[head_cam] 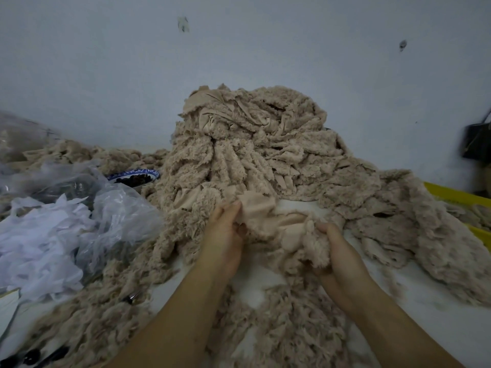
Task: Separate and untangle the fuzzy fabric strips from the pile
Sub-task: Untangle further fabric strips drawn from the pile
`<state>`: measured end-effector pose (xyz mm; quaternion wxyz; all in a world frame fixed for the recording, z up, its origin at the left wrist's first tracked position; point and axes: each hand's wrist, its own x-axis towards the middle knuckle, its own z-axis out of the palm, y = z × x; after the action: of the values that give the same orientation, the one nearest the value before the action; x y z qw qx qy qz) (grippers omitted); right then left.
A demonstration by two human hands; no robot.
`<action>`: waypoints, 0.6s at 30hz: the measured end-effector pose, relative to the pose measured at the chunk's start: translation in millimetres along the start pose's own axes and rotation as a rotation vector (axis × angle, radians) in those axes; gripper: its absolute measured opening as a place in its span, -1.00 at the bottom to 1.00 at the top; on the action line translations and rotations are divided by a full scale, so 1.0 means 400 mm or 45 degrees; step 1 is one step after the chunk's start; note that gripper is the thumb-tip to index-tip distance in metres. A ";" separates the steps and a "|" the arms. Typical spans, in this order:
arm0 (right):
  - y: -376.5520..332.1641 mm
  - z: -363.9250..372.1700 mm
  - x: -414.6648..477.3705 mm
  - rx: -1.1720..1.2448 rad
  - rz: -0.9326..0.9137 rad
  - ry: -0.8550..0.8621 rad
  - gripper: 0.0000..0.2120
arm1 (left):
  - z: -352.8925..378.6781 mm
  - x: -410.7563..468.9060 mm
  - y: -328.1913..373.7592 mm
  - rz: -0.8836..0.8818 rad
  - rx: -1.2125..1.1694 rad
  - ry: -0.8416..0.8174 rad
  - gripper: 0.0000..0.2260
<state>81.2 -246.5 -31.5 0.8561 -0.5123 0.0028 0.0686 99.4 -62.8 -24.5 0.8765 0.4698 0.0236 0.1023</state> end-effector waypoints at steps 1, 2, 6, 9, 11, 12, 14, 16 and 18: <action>0.002 -0.002 0.003 0.014 -0.003 -0.004 -0.66 | 0.006 -0.007 -0.003 0.016 0.109 -0.015 -0.93; 0.004 -0.001 0.004 0.025 -0.007 0.003 -0.67 | 0.011 -0.014 -0.007 0.032 0.234 -0.037 -0.91; 0.009 0.000 0.008 0.054 -0.045 -0.029 -0.65 | 0.025 -0.040 -0.031 0.147 0.688 -0.333 -0.86; 0.010 -0.004 0.009 0.142 -0.015 -0.083 -0.62 | 0.033 -0.048 -0.041 0.151 0.854 -0.419 -0.78; 0.013 -0.004 0.007 0.152 0.012 -0.147 -0.58 | 0.032 -0.042 -0.048 0.130 0.837 -0.401 -0.69; 0.011 -0.001 0.002 0.127 0.002 -0.192 -0.56 | 0.032 -0.039 -0.050 0.146 0.812 -0.384 -0.77; 0.012 0.004 -0.005 0.003 -0.051 -0.291 -0.51 | 0.031 -0.037 -0.048 0.188 0.786 -0.360 -0.93; 0.022 0.007 -0.006 -0.155 -0.102 -0.335 -0.50 | 0.029 -0.035 -0.051 0.201 0.801 -0.365 -0.83; 0.030 0.010 -0.004 -0.311 -0.155 -0.302 -0.59 | 0.031 -0.037 -0.051 0.183 0.778 -0.373 -0.89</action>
<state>77.9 -237.4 -40.1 0.7843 -0.6002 -0.1374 0.0763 90.0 -86.8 -35.5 0.6799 0.7207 -0.1061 0.0837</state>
